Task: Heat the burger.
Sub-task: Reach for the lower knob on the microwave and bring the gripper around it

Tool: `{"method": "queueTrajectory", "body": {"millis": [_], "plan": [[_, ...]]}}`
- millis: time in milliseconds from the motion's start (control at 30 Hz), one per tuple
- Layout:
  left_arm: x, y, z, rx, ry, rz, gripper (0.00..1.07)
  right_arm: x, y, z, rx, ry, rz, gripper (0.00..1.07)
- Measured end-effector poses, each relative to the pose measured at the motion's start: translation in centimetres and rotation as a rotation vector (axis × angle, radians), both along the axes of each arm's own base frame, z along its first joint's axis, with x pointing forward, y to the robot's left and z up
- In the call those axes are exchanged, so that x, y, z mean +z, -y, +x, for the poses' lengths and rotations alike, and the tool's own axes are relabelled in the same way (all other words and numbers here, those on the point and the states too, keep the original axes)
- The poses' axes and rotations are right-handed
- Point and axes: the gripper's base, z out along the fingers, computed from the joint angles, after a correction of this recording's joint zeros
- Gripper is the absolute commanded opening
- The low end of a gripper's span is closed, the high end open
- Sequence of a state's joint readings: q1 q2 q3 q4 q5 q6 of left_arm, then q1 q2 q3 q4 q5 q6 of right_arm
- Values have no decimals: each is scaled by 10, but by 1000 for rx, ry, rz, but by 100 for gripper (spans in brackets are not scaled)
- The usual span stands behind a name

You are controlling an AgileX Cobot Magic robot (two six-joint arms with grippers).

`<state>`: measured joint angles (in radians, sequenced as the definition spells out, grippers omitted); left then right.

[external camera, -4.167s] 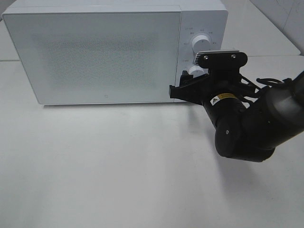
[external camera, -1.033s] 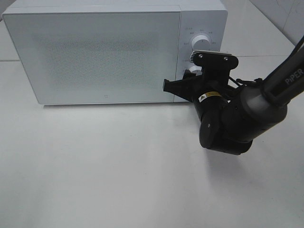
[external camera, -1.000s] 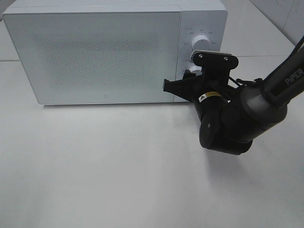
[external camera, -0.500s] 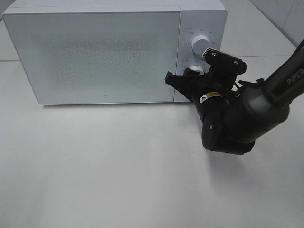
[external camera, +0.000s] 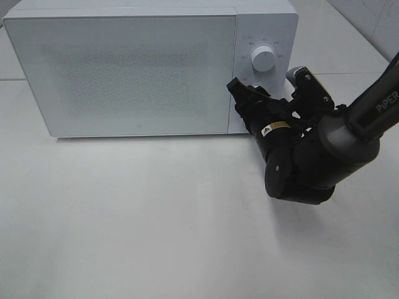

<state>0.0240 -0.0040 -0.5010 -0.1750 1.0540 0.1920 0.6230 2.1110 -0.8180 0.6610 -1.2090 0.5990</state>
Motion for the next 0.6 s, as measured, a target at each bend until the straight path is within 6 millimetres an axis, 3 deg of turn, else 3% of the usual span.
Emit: {"method": "queueTrajectory", "body": {"millis": [500, 600], "plan": [[0, 0, 0, 0, 0, 0, 101, 0, 1, 0, -91, -7, 454, 0], [0, 0, 0, 0, 0, 0, 101, 0, 1, 0, -96, -7, 478, 0]]}}
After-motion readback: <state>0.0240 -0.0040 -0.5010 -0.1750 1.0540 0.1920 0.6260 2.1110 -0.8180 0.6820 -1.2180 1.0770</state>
